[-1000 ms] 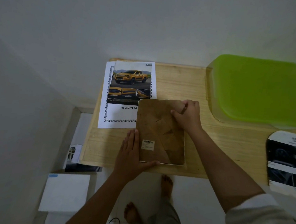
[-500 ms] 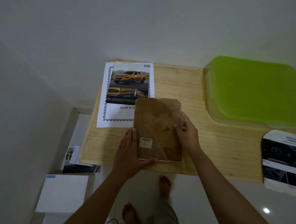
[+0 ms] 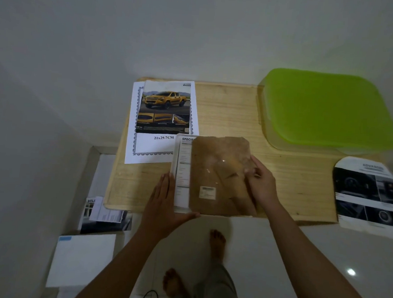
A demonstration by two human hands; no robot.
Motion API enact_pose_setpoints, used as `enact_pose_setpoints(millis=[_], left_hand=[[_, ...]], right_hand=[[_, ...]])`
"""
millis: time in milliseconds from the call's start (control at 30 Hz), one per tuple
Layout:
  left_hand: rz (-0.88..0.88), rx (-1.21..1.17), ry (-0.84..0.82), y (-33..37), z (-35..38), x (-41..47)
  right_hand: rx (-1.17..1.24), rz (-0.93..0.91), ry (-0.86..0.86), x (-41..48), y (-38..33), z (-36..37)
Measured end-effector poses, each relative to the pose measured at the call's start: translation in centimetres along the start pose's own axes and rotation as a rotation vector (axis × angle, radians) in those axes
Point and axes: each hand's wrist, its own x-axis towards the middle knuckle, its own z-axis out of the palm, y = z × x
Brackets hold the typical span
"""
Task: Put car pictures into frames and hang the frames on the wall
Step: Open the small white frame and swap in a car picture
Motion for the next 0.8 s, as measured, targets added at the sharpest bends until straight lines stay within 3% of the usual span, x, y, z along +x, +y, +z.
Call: enact_pose_setpoints(millis=[233,400,467,633,800], left_hand=[[-0.009,-0.008,-0.008,0.1,-0.2,-0.7],[-0.017,-0.013,0.010,0.3,-0.4,-1.2],[-0.019,-0.015,0.013,0.4,-0.5,-1.4],[-0.019,0.011,0.005,0.0,-0.5,-1.8],[-0.025,-0.015,0.004,-0.3,-1.0,-2.1]], right_hand=[[-0.065,0.098,0.199,-3.3,2.6,-4.3],[-0.190,0.037,0.266,-4.8,3.4,-3.9],[-0.301,-0.052,0.211,-5.2,3.4,-3.0],[-0.623,-0.252,-0.110,-6.2,1.9,1.1],[-0.757,-0.228,-0.181,-5.8,2.9,2.0]])
